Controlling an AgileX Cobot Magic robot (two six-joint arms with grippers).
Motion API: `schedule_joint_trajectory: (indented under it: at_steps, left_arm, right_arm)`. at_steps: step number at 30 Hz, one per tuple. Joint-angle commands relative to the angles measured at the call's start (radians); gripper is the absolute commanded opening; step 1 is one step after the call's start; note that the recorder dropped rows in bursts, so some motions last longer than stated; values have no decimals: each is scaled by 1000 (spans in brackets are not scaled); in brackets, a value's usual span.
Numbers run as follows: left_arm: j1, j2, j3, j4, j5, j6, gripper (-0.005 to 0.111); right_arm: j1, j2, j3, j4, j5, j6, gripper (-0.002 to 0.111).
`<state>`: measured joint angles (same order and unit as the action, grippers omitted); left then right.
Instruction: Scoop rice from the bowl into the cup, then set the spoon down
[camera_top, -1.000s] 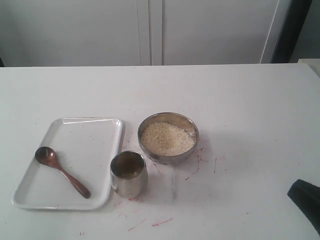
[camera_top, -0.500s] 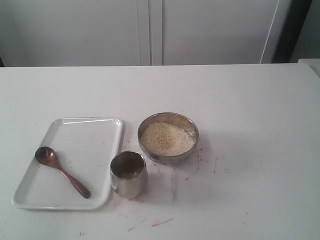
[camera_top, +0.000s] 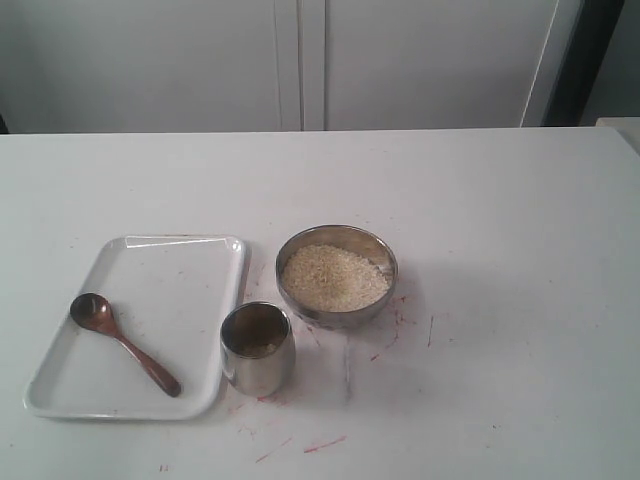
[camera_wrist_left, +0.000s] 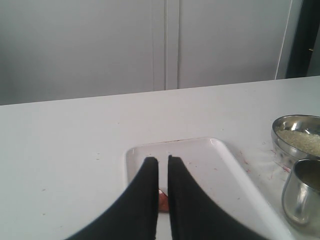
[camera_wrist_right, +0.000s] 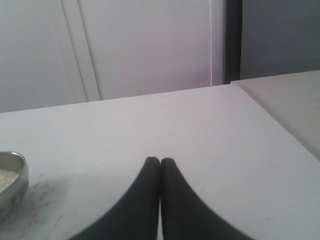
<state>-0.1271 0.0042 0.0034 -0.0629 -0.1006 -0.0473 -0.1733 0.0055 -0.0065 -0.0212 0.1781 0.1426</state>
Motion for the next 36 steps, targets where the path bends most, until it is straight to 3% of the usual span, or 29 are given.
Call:
schedule_joint_trajectory:
  at_steps: [1, 6, 36]
  left_arm:
    - [-2, -4, -3, -4, -4, -2, 14]
    - [-2, -4, -3, -4, -4, -2, 14]
    - [-2, -4, -3, -4, -4, -2, 14]
  right_arm:
    - [-7, -5, 7, -160, 58, 0, 0]
    - [-7, -5, 7, -179, 165, -5, 0]
    - [34, -5, 7, -160, 164, -8, 0]
